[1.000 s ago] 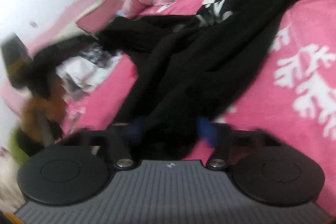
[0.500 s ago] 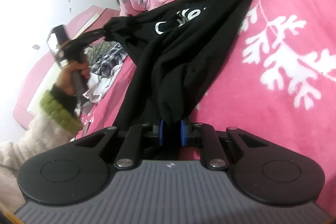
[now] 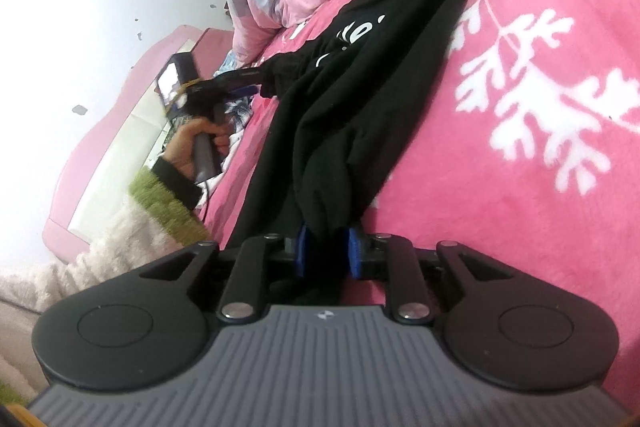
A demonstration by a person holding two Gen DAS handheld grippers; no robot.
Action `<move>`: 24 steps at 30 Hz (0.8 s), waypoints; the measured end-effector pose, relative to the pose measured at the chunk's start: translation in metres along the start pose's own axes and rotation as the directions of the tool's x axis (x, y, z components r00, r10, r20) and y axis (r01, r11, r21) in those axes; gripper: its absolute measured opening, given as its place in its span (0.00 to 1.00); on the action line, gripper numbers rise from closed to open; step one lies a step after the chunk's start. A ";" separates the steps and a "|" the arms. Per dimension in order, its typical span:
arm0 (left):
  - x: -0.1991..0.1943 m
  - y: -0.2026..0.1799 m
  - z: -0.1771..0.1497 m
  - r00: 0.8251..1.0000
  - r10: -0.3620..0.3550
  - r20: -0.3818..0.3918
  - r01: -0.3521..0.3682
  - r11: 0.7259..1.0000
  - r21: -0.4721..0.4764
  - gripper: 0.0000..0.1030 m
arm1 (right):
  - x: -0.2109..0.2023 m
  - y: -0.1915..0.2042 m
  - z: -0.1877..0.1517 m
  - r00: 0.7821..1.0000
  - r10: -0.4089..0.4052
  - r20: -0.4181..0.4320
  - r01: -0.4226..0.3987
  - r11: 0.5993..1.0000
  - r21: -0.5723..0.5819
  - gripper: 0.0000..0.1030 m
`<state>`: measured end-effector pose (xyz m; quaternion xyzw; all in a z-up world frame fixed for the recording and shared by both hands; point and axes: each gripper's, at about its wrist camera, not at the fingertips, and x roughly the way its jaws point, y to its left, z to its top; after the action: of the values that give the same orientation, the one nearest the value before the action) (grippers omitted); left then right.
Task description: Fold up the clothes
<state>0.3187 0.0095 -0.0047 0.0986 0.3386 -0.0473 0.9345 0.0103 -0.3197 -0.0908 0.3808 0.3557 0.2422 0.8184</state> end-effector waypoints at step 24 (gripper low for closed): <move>-0.195 -0.063 -0.179 0.793 -0.608 -0.037 0.558 0.749 -0.358 0.64 | -0.007 0.006 0.002 0.973 -0.143 0.178 0.140 0.990 0.032 0.38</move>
<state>0.0482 -0.0089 -0.0232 -0.1662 0.4250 -0.2726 0.8470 0.0066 -0.3219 -0.0822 0.3825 0.3088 0.1444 0.8588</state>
